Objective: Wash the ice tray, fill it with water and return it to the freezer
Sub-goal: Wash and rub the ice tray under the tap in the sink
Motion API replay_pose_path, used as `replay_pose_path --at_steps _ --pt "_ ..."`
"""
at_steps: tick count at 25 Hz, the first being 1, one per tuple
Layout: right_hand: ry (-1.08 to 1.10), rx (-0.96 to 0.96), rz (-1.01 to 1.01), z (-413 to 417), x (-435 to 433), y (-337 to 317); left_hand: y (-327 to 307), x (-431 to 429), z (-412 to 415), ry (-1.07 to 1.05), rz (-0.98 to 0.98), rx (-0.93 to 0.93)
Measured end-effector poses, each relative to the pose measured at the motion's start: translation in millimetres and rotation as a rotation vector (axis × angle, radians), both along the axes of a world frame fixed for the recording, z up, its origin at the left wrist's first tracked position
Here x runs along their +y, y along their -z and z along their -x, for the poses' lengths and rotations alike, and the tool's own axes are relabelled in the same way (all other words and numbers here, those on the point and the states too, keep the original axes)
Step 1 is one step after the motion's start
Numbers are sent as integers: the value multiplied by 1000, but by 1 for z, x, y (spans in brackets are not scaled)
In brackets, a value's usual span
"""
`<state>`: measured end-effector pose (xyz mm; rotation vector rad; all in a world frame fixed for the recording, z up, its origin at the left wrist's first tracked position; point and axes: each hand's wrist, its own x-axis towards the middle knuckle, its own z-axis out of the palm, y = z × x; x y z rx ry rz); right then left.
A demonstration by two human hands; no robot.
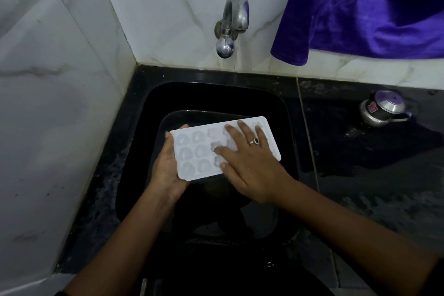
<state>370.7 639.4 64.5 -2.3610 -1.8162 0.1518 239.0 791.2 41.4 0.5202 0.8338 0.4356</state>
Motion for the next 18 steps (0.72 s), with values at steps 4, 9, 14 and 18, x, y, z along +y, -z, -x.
replay_pose_path --at_steps 4,9,14,18 --pt "77 30 10 4 9 -3 1 -5 -1 34 6 27" --pt "-7 9 19 -10 -24 4 -24 3 7 -10 7 -21" --pt "112 50 6 -8 -10 1 -30 -12 2 41 8 -43" --pt "75 6 -8 -13 -12 2 -34 -8 3 36 -34 -64"
